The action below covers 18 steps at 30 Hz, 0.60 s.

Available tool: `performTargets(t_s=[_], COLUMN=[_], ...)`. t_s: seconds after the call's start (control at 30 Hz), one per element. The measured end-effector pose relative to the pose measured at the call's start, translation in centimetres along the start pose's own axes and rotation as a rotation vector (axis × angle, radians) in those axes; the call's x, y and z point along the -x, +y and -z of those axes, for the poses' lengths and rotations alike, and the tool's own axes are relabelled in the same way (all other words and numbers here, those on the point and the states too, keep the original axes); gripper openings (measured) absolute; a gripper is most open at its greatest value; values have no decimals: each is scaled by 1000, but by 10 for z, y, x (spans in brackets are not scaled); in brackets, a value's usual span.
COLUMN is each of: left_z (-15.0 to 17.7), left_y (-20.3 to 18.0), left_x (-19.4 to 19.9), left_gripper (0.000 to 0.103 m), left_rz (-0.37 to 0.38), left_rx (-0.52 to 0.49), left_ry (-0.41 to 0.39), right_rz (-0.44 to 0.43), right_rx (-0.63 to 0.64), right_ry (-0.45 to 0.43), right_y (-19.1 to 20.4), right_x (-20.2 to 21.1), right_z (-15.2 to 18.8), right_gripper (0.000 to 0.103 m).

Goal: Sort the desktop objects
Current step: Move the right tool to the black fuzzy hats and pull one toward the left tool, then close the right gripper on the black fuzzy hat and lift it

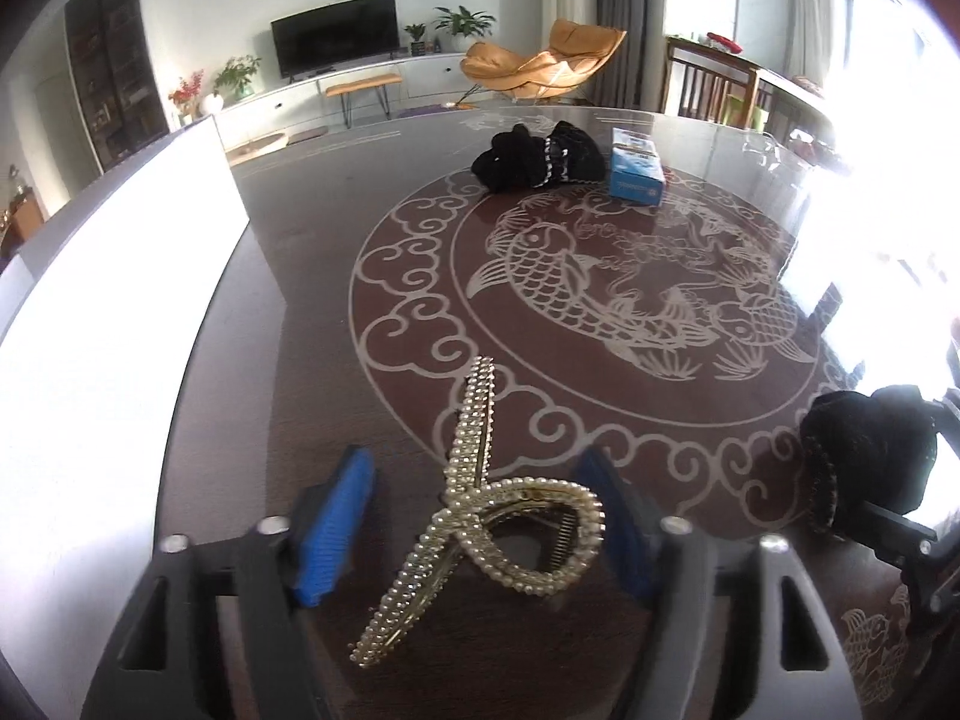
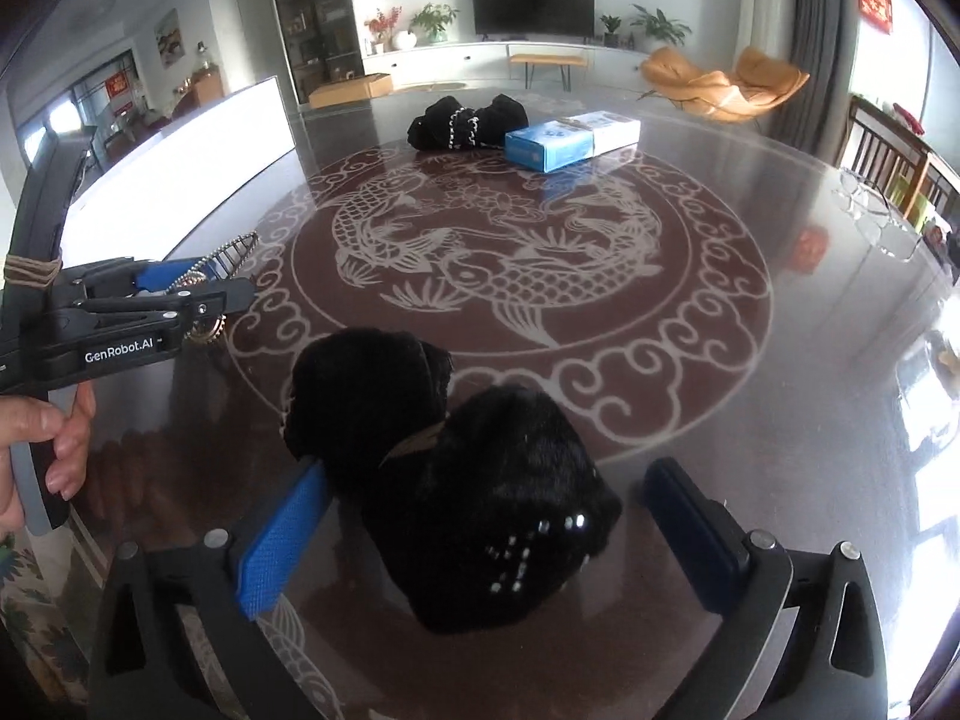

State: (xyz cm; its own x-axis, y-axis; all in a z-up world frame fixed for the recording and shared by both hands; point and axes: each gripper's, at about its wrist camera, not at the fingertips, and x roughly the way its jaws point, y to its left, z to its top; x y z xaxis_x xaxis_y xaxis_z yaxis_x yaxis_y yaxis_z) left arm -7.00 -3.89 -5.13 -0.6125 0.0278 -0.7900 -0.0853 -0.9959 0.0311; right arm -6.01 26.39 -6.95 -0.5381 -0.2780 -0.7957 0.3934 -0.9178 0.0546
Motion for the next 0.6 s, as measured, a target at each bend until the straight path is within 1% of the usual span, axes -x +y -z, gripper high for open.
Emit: performTargets(t_s=[0.1, 0.13, 0.2, 0.3, 0.33, 0.6], left_z=[0, 0, 0, -1, 0, 1], left_y=[3, 3, 2, 1, 1, -1], left_x=[-2, -3, -6, -7, -8, -8], left_gripper=[81, 88, 96, 100, 103, 103], left_rz=[11, 14, 22, 29, 36, 35], left_rx=[12, 17, 9, -1, -2, -4], left_ry=[7, 11, 24, 29, 33, 38], right_rz=[11, 20, 42, 52, 52, 51], right_rx=[8, 14, 30, 37, 38, 38], right_ry=[5, 8, 17, 22, 22, 23], right_y=[3, 6, 9, 10, 10, 10], right_x=[-2, -4, -6, -6, -6, -5], right_z=[-1, -2, -3, -1, 0, -1], right_gripper=[103, 103, 103, 103, 103, 103])
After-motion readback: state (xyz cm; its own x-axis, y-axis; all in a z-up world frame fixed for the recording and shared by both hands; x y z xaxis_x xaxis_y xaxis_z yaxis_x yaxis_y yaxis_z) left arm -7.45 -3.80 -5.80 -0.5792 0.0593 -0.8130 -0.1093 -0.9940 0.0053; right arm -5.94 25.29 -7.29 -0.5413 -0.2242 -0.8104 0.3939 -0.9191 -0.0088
